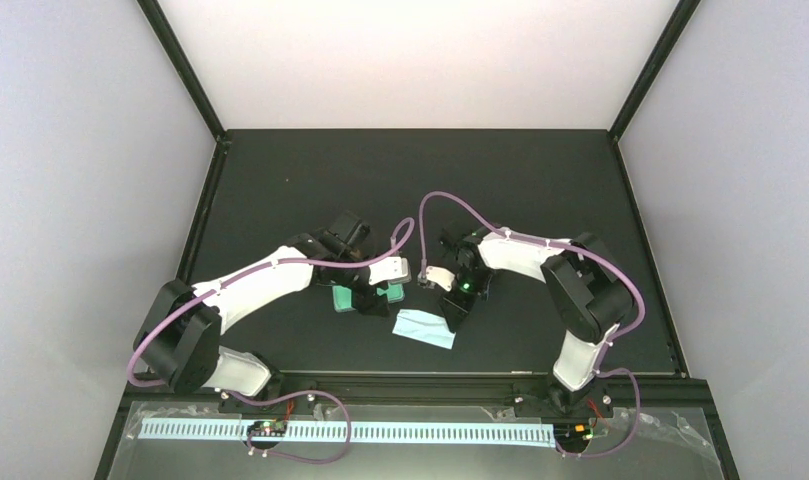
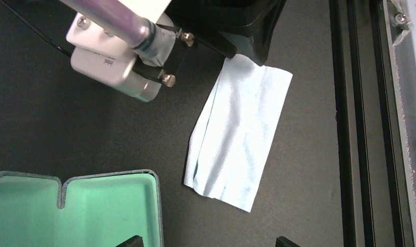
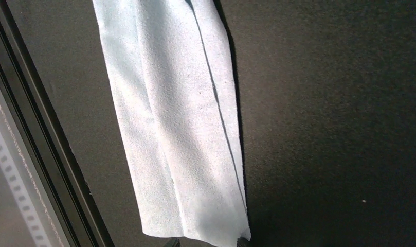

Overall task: Organize the sunglasses
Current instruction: Fold the glasses cleaning cloth at the center of the board.

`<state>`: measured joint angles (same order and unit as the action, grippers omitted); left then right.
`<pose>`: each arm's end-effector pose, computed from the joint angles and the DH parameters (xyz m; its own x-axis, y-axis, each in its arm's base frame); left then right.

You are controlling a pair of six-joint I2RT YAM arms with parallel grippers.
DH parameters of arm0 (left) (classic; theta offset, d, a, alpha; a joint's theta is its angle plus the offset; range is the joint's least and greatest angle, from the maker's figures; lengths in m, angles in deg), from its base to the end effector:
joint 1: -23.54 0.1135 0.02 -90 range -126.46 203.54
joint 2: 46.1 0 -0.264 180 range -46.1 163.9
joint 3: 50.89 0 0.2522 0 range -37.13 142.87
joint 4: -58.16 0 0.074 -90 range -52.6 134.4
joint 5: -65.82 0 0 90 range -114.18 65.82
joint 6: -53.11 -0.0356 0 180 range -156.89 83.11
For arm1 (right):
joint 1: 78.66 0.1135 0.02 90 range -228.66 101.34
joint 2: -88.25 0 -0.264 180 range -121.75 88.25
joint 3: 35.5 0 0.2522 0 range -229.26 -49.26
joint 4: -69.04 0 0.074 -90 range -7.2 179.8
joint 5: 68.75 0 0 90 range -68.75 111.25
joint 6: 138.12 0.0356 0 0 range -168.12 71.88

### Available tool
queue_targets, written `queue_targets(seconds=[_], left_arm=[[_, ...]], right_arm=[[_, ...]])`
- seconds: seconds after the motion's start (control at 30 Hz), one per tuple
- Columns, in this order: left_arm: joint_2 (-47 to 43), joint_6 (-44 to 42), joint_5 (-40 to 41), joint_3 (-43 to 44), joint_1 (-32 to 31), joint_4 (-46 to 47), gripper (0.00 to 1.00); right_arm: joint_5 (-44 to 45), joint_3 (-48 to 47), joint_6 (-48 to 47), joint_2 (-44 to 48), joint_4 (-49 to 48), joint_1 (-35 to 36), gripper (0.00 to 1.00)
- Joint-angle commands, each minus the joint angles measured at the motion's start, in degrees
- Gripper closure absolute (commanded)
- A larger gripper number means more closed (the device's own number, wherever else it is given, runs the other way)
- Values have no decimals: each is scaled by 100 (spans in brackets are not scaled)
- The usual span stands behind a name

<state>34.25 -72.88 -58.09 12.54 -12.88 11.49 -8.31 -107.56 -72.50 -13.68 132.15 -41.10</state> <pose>0.1999 -0.1722 0.2076 -0.1763 0.7361 -0.6535 0.9838 0.1087 -0.1429 0.2174 0.1894 0.1414 -0.5106 -0.8456 -0.1560 -0.7912 0.3910 0.4702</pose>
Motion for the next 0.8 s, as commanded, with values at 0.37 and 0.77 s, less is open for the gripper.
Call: queue_targets(seconds=[0.37,0.77], left_arm=[[50,-14,-159,84,69,136,33],[339,106,-427,31,6,207,34]], right_arm=[[227,16,21,-333,-281,289,86],[363,-96,41,-196,-307,72,99]])
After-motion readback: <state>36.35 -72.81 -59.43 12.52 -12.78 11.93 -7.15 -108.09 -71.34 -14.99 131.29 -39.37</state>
